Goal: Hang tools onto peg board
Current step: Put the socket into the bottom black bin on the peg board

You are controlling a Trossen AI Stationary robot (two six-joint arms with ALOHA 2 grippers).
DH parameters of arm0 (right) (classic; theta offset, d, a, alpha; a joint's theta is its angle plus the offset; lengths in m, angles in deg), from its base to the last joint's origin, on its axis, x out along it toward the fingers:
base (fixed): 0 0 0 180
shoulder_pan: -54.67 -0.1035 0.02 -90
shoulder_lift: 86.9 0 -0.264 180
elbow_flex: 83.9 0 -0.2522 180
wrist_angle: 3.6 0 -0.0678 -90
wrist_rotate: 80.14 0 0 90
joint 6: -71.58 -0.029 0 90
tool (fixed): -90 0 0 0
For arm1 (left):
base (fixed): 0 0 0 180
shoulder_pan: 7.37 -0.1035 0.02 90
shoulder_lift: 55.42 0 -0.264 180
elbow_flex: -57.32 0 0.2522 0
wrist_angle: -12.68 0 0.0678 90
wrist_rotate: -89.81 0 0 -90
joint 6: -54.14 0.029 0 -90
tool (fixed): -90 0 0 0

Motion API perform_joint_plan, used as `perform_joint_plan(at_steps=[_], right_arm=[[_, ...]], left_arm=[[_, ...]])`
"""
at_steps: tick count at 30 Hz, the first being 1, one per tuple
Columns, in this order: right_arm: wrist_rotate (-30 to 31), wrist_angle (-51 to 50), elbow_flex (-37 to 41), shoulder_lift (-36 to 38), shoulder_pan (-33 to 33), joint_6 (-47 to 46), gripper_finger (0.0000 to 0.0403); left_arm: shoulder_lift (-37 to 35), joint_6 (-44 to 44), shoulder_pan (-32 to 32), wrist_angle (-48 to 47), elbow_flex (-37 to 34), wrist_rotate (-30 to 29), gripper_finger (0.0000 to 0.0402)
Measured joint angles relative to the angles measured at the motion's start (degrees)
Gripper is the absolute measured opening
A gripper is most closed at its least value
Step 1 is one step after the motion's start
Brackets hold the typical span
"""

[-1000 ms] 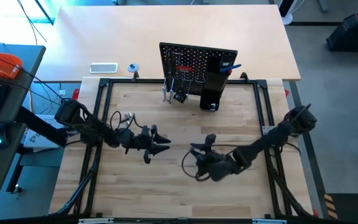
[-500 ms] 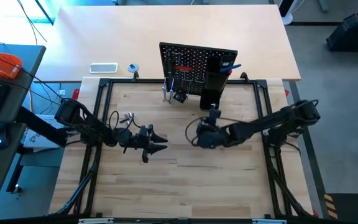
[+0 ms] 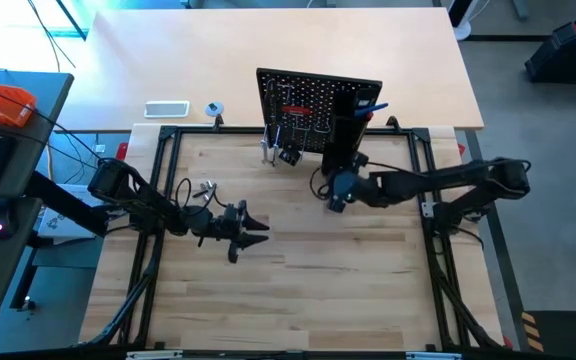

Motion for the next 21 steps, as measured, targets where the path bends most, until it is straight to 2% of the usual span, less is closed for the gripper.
perform_joint_plan(at_steps=[5,15,21], right_arm=[[-0.7,1.6,0.6,0.0,2.9,-0.2,0.0108],[-4.0,2.0,0.6,0.0,8.0,-2.0,0.0110],[-5.5,1.6,0.6,0.0,9.7,-3.6,0.0144]], left_arm=[[0.0,0.5,0.0,-0.7,0.0,2.0,0.0140],[0.0,2.6,0.1,-8.3,0.0,2.1,0.0140],[0.0,2.3,1.2,-8.2,0.0,2.1,0.0140]])
